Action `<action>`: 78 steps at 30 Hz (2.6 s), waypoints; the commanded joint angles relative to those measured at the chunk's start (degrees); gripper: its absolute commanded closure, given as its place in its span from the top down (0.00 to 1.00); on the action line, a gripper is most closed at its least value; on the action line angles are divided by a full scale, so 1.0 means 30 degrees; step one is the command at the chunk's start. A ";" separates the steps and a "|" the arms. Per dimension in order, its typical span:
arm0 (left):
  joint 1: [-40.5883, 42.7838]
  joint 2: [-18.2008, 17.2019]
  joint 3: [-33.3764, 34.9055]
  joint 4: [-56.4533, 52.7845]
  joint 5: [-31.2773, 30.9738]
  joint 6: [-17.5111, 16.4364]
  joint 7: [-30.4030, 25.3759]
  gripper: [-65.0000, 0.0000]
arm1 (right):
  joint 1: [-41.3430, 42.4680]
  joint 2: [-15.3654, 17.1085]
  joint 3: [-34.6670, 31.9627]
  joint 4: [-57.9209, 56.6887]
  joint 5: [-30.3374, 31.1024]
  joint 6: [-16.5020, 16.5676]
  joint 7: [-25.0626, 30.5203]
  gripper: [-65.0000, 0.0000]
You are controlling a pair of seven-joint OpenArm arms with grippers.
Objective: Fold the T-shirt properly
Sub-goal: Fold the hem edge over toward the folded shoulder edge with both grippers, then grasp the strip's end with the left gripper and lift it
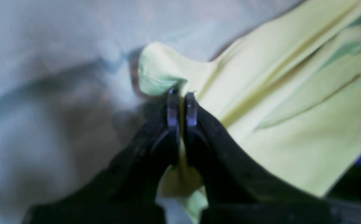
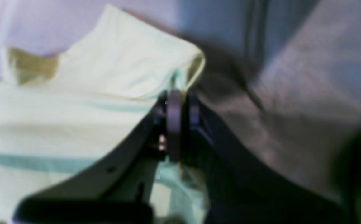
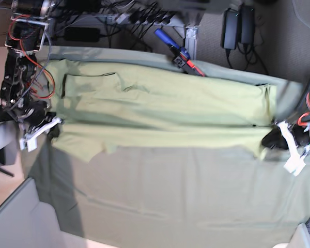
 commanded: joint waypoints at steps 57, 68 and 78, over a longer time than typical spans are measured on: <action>0.2091 -0.0525 -0.0146 0.4823 -0.0838 -0.0172 0.0532 0.00 | 0.0255 -0.1217 -0.0794 0.2900 -0.1180 0.0364 -0.1042 0.00; 0.2805 -0.1246 -0.0146 0.5566 -0.0845 -0.0172 0.1035 0.03 | -0.5406 -0.1122 0.3395 0.7686 0.1107 0.0372 -0.1945 0.00; 0.4226 -0.1829 -0.0160 0.5566 -0.0845 -0.0172 0.0831 0.64 | -0.7847 -0.1129 0.3847 0.8364 0.1224 0.0357 -0.2703 0.28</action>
